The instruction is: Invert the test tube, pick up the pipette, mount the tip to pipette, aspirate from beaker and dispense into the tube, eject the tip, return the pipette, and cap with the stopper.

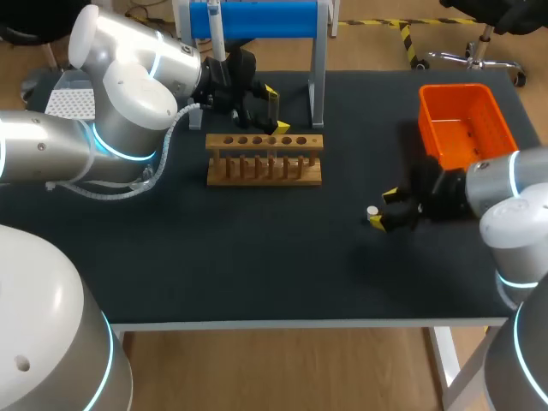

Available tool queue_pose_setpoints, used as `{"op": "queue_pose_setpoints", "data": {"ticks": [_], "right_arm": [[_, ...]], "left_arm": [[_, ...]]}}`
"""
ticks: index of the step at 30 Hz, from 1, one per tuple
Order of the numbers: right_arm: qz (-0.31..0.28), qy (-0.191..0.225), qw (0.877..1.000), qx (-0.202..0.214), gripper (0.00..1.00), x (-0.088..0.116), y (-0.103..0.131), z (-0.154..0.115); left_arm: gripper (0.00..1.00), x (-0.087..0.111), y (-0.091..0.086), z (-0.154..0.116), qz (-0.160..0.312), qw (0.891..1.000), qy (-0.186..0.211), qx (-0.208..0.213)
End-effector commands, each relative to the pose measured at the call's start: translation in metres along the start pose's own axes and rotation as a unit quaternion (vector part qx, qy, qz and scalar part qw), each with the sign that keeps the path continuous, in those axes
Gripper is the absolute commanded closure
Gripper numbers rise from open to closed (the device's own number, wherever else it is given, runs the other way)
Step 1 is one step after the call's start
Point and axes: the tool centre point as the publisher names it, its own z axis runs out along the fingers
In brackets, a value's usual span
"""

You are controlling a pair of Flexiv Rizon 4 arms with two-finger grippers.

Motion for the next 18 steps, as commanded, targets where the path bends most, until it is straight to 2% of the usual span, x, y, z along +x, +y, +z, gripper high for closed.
{"op": "queue_pose_setpoints", "data": {"ticks": [1, 7, 18], "right_arm": [[-0.001, -0.005, 1.000, 0.005, 0.27, 0.0012, -0.0032, 0.0054], [-0.004, -0.013, 1.000, 0.009, 0.33, 0.0010, -0.0066, 0.0088], [-0.005, -0.023, 1.000, 0.010, 0.36, -0.0009, -0.0061, 0.0121]], "left_arm": [[0.00, -0.0012, -0.0005, 0.0002, -0.001, 1.000, 0.002, -0.001], [0.00, -0.0012, -0.0005, 0.0002, -0.001, 1.000, 0.002, -0.001], [0.00, -0.0012, -0.0005, 0.0002, -0.001, 1.000, 0.002, -0.001]]}}
